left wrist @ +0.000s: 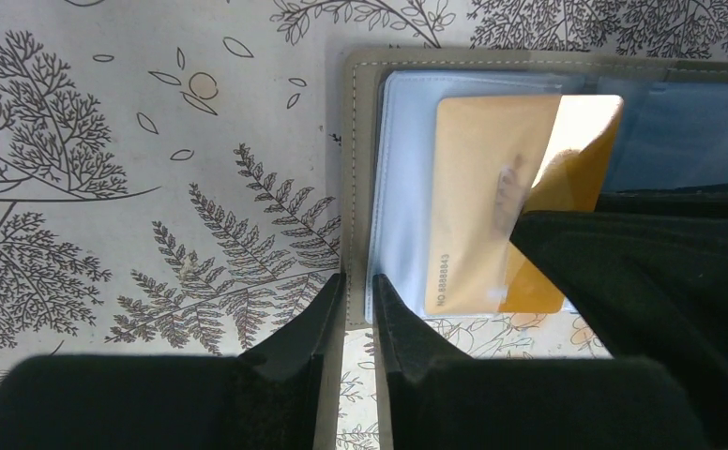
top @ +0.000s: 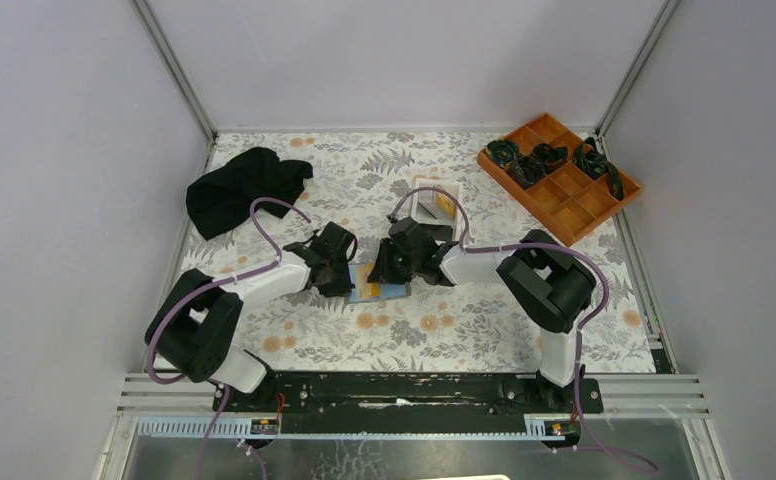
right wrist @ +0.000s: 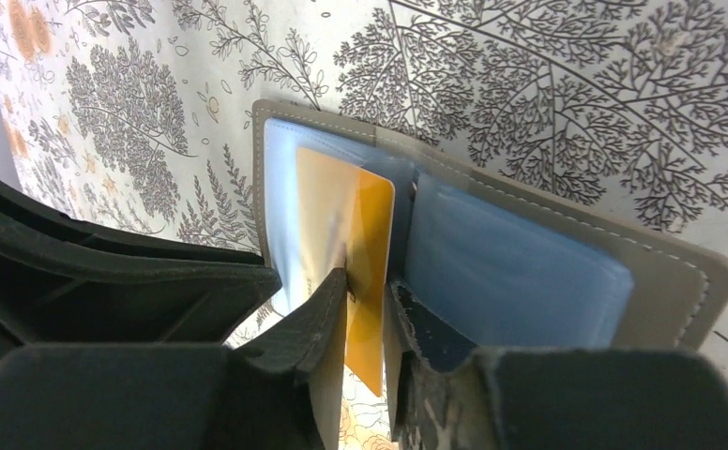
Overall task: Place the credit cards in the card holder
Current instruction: Insert the credit card into the card holder.
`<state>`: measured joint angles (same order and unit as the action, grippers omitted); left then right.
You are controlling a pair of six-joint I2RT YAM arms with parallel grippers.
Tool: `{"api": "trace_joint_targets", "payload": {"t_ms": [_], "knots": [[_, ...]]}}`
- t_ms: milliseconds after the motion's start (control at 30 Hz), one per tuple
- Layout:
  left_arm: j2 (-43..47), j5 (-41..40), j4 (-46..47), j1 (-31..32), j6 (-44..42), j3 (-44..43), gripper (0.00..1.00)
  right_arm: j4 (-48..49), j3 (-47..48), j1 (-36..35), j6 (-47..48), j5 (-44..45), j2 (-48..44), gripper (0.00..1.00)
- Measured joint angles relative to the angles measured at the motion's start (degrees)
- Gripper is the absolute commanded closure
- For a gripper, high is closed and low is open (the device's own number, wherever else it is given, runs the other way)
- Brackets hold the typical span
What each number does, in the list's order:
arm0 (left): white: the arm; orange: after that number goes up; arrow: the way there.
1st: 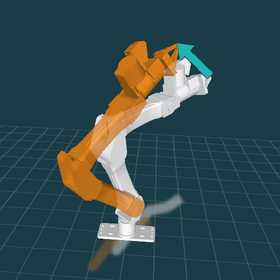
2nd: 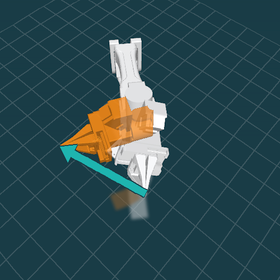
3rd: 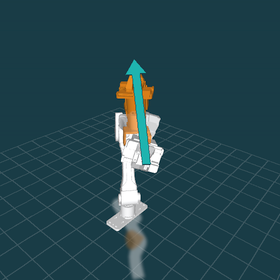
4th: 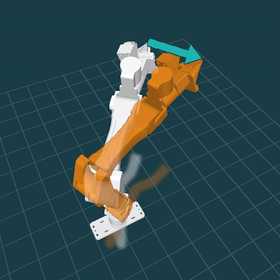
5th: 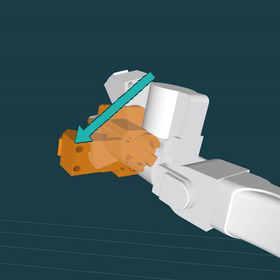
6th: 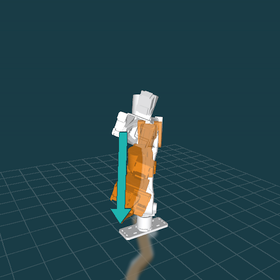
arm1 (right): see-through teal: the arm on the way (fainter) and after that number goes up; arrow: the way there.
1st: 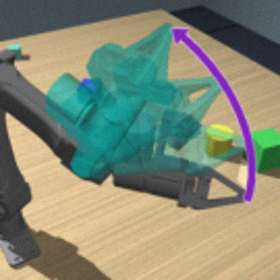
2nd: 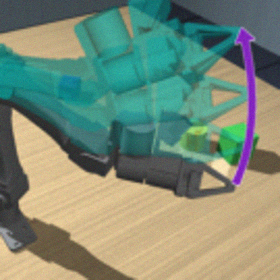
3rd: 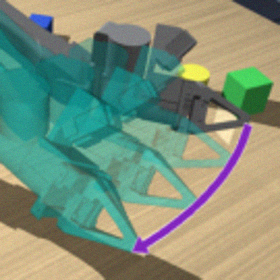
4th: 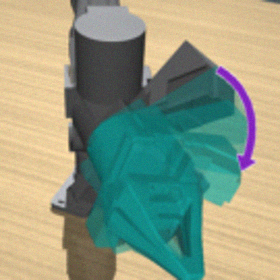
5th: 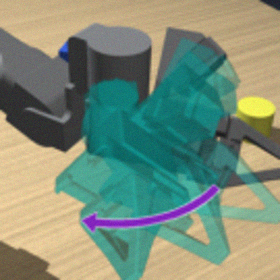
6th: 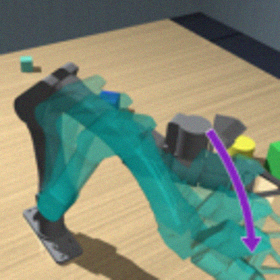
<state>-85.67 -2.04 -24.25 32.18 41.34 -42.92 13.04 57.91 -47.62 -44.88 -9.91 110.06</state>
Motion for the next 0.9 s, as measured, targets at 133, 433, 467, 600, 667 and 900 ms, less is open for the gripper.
{"api": "trace_joint_targets", "payload": {"t_ms": [133,433,467,600,667,900], "knots": [[0.26,0.09,0.42,0.0,-0.17,0.35,0.8,-2.32,1.62,-1.05,1.03,1.75,-0.02,0.61],[1.2,0.44,2.03,-0.04,-0.39,1.57,0.81,-6.45,3.8,-2.6,2.67,4.2,-0.35,0.5],[1.29,0.63,2.43,-0.04,-0.39,1.73,0.81,-6.86,3.8,-2.69,2.71,4.52,-0.59,0.5],[1.66,1.53,4.02,-0.04,-0.39,2.47,0.81,-8.83,3.85,-2.75,2.99,5.14,-1.29,0.49],[1.88,1.86,4.61,-0.04,-0.37,2.82,0.81,-9.62,4.09,-2.84,3.08,5.49,-1.4,0.49],[3.17,5.01,8.33,-0.04,-0.37,5.2,0.81,-16.35,7.54,-3.76,4.94,8.07,-1.03,0.47]]}}
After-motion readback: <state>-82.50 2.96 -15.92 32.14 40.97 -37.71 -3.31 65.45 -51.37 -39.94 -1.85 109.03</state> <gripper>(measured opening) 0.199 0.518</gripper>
